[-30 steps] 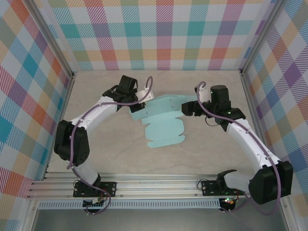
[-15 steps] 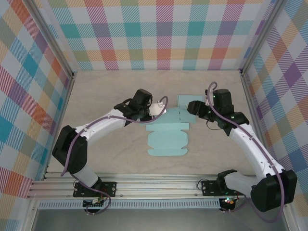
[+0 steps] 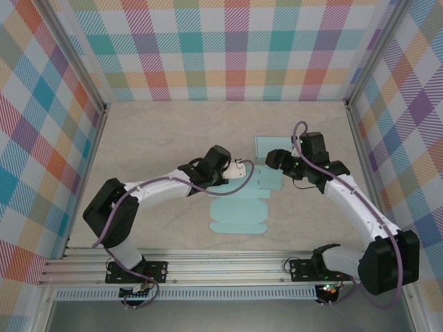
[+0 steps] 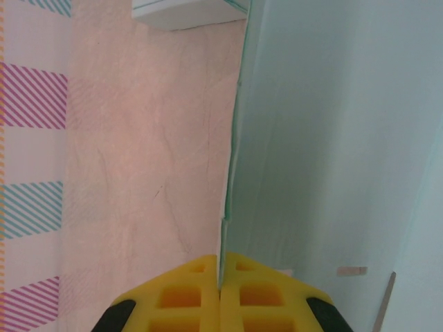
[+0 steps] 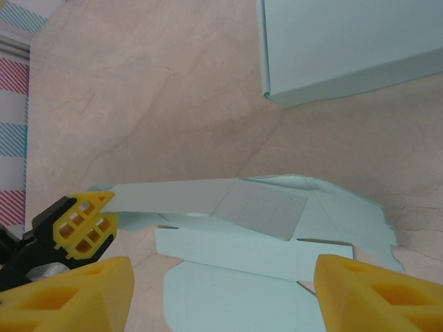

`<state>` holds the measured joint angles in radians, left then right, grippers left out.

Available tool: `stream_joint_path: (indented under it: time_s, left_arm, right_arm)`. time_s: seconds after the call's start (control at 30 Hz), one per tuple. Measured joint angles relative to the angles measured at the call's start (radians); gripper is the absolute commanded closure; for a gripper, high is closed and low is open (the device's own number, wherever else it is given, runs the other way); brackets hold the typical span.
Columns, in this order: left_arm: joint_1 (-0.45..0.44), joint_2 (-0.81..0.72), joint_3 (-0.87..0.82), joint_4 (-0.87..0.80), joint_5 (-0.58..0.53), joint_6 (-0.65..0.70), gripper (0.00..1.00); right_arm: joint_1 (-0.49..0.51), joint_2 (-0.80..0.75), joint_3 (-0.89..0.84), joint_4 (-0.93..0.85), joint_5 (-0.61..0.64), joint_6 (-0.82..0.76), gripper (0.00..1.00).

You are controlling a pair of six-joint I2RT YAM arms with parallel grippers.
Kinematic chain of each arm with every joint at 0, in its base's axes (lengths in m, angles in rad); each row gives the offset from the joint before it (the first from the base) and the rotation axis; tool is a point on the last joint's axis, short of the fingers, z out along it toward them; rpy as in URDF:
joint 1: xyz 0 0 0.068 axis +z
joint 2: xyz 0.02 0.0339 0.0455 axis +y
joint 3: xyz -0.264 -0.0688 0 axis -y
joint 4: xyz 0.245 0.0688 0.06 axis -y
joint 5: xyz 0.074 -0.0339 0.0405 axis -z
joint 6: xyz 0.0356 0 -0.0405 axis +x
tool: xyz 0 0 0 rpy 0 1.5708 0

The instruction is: Fold the paper box

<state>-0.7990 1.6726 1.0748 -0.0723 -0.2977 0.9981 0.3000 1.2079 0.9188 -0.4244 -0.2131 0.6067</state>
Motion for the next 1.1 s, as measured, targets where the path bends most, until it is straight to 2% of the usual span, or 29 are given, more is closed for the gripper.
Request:
stream_joint_path:
  time_s: [0.27, 0.6, 0.73, 0.97, 1.1]
  left_arm:
    - [-0.032, 0.003, -0.071, 0.159, -0.087, 0.017, 1.0]
    - [-0.053, 0.018, -0.091, 0.289, -0.145, 0.039, 1.0]
    - [-0.058, 0.034, -0.1, 0.335, -0.169, 0.042, 1.0]
    - [-0.078, 0.056, -0.129, 0.439, -0.227, 0.048, 1.0]
    - [-0.089, 0.07, -0.148, 0.502, -0.27, 0.064, 1.0]
  right_arm:
    - [0.031, 0.129, 0.063, 0.005, 0.006, -0.003, 0.29]
    - [0.042, 0.247, 0.126, 0.021, 0.007, -0.017, 0.3]
    - [0.044, 0.263, 0.126, 0.039, -0.015, -0.008, 0.39]
    - [0.047, 0.269, 0.123, 0.111, -0.033, 0.049, 0.68]
    - [0.045, 0.269, 0.107, 0.149, -0.026, 0.076, 0.75]
